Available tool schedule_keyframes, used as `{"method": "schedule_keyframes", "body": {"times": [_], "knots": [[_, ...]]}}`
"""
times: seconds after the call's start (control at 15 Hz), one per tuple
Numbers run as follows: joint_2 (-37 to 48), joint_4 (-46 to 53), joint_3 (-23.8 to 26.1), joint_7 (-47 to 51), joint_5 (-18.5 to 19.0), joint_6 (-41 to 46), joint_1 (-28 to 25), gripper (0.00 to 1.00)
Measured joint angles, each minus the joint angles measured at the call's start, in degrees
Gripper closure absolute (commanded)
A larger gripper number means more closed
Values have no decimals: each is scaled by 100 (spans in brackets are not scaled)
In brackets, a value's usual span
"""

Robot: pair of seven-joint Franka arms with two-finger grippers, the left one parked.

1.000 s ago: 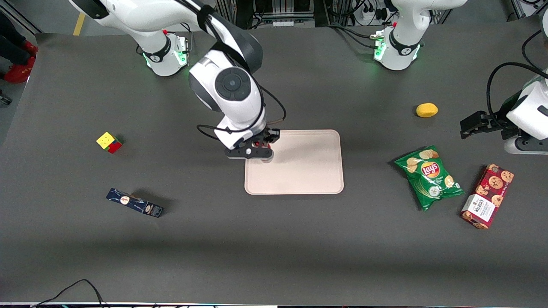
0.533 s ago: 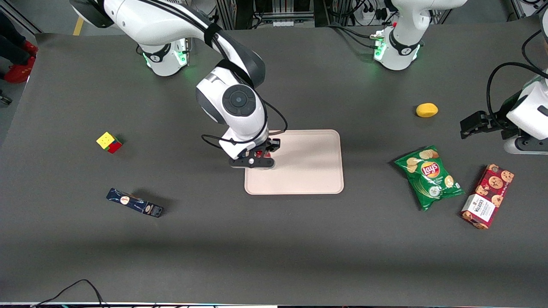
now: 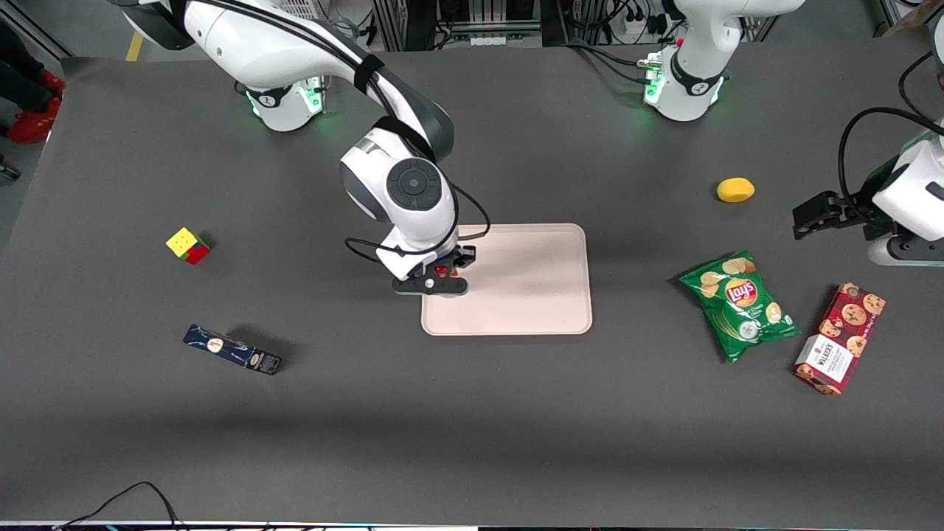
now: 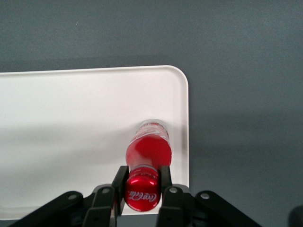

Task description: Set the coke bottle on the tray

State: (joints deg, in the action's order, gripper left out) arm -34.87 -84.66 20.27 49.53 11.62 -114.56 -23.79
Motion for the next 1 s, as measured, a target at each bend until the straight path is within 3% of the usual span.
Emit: {"method": "schedule_keyframes", "body": {"times": [0.13,0.2,0.27,0.33,0.73,1.0], "knots": [[0,-15,0,0,0,-30,8,62],[0,-15,0,0,0,-46,9,31],[0,-18,0,1,0,-65,11,11],[1,-19,0,3,0,-85,12,0],[25,0,1,31,0,-136,80,0],[439,47,5,-99,-137,5,504,0]]}}
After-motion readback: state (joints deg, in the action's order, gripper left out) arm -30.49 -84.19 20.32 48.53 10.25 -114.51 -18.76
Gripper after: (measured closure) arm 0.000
